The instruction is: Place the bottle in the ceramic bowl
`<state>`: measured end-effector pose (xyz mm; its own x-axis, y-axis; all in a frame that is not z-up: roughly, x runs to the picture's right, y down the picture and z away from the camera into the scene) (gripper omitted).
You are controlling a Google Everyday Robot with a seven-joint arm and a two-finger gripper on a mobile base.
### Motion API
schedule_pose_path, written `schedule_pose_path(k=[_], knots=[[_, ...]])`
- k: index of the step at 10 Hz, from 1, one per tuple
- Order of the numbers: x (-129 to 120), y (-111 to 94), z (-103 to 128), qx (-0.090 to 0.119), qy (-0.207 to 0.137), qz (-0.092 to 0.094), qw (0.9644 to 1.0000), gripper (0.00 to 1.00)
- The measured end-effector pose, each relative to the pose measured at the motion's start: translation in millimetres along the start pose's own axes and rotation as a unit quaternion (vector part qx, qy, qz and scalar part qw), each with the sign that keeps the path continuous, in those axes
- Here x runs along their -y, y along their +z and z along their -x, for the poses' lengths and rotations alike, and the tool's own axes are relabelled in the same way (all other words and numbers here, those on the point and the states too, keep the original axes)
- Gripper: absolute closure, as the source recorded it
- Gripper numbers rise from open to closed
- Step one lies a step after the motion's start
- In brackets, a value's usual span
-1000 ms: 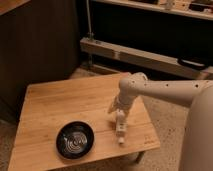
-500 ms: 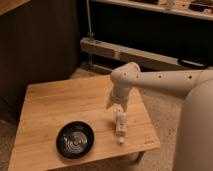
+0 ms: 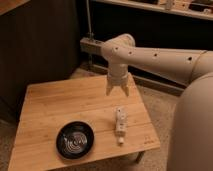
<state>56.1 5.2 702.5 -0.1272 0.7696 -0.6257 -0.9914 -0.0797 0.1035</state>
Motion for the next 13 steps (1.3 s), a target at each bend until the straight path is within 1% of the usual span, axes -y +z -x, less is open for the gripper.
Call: schedule_pose_path(k=[2, 4, 5, 6, 7, 8, 9, 10, 11, 12, 13], knots=[[3, -6, 2, -0.003, 0.0, 0.001, 1.0, 0.35], [4, 9, 2, -0.01, -0.002, 0.005, 0.9999, 0.35], [3, 21, 2, -0.013, -0.003, 0.008, 0.9999, 0.35], [2, 38, 0, -0.018, -0.005, 0.01, 0.9998, 0.35], [3, 65, 0, -0.022, -0.008, 0.009, 0.9997, 0.35], [1, 86, -4, -0.029, -0.01, 0.01, 0.9995, 0.35], [-2, 101, -6, -0.033, -0.014, 0.01, 0.9993, 0.35], [-9, 120, -10, -0.038, -0.02, 0.016, 0.999, 0.35], [-7, 136, -13, -0.04, -0.019, 0.02, 0.9988, 0.35], [-4, 146, -15, -0.043, -0.015, 0.026, 0.9986, 0.35], [0, 156, -19, -0.044, -0.006, 0.036, 0.9984, 0.35]])
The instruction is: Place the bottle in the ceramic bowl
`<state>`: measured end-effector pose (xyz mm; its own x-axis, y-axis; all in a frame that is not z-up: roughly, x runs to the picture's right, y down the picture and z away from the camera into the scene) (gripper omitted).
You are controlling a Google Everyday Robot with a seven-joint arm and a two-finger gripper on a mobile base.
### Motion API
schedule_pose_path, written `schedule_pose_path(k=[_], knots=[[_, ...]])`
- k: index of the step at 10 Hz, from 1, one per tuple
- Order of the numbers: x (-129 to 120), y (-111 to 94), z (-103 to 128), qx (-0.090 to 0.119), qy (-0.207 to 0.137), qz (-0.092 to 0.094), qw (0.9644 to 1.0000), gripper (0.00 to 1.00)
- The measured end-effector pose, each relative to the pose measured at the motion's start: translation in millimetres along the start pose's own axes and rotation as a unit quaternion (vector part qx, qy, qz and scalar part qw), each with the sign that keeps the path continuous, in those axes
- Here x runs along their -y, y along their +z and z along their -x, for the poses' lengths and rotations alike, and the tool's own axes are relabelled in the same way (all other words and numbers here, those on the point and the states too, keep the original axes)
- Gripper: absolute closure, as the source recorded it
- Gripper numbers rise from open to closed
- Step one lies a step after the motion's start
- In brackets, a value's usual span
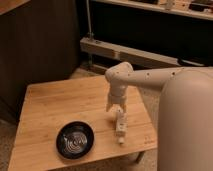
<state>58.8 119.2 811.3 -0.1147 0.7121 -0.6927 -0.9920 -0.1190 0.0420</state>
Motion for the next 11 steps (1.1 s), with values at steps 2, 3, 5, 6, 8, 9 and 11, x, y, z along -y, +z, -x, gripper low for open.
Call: schedule_pose_path(k=[2, 3, 5, 6, 8, 9, 11], knots=[[20, 6, -6, 0.001, 0.021, 0.007, 0.9998, 0.35], [29, 6, -7, 0.004, 0.031, 0.01, 0.9995, 0.35], [36, 5, -5, 0.01, 0.041, 0.013, 0.999, 0.35], [39, 7, -3, 0.012, 0.044, 0.013, 0.9989, 0.35], [39, 10, 3, 0.014, 0.044, 0.018, 0.9988, 0.35], [36, 12, 6, 0.014, 0.042, 0.021, 0.9988, 0.35], [27, 17, 9, 0.011, 0.037, 0.025, 0.999, 0.35]])
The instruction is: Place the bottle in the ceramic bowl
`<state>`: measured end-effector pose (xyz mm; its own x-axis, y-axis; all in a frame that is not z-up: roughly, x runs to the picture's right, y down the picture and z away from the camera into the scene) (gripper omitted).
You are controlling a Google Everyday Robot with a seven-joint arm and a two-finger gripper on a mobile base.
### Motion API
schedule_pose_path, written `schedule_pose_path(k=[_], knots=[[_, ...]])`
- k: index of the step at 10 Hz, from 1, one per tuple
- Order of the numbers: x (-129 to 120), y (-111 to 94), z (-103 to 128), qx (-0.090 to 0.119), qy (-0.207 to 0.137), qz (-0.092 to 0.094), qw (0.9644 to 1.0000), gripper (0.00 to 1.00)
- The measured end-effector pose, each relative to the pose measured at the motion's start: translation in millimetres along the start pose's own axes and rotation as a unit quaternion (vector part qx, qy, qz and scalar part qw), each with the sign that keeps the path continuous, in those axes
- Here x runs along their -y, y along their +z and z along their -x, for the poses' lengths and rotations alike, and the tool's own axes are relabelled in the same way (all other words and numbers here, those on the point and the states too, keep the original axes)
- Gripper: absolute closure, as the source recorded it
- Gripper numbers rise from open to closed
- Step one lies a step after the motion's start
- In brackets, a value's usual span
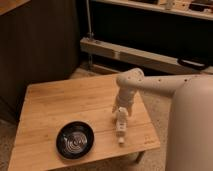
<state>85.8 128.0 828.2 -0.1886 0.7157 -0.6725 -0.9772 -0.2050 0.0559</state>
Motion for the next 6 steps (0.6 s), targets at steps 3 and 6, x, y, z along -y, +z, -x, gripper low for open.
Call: schedule_pose_path(k=[3, 6], knots=[[-9, 11, -4, -0.01, -0.001, 0.0, 0.9999, 0.35], [-9, 24, -8, -0.026, 0.008, 0.0, 0.9996, 0.35]])
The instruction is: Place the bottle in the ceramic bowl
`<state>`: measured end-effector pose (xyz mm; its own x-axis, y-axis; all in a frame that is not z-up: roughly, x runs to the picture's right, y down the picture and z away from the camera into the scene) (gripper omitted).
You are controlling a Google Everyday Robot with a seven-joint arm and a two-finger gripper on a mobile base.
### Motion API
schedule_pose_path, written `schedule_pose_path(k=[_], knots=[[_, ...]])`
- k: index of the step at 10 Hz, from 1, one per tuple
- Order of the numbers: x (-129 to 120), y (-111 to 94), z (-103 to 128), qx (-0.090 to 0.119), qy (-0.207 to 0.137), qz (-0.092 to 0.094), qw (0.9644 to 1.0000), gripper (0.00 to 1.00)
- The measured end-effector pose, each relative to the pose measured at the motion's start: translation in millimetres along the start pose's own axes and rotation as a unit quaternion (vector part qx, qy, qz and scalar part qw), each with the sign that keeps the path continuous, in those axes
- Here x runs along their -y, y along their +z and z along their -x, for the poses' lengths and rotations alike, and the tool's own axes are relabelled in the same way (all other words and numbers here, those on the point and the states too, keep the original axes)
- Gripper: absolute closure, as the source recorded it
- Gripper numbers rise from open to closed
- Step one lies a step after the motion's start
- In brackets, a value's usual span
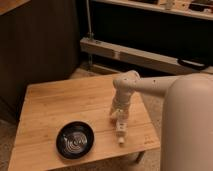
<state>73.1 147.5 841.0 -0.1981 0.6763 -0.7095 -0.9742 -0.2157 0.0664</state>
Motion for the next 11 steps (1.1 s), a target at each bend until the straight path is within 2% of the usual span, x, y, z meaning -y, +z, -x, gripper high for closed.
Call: schedule_pose_path(k=[2, 5, 6, 9, 11], knots=[[-5, 11, 0, -0.011, -0.002, 0.003, 0.9999, 0.35], [-32, 15, 0, -0.021, -0.027, 0.007, 0.9994, 0.35], [-42, 14, -2, -0.021, -0.04, 0.008, 0.9989, 0.4], [-70, -17, -12, 0.005, -0.091, -0.001, 0.9958, 0.71], [-77, -30, -19, 0.013, -0.114, -0.009, 0.9933, 0.91]])
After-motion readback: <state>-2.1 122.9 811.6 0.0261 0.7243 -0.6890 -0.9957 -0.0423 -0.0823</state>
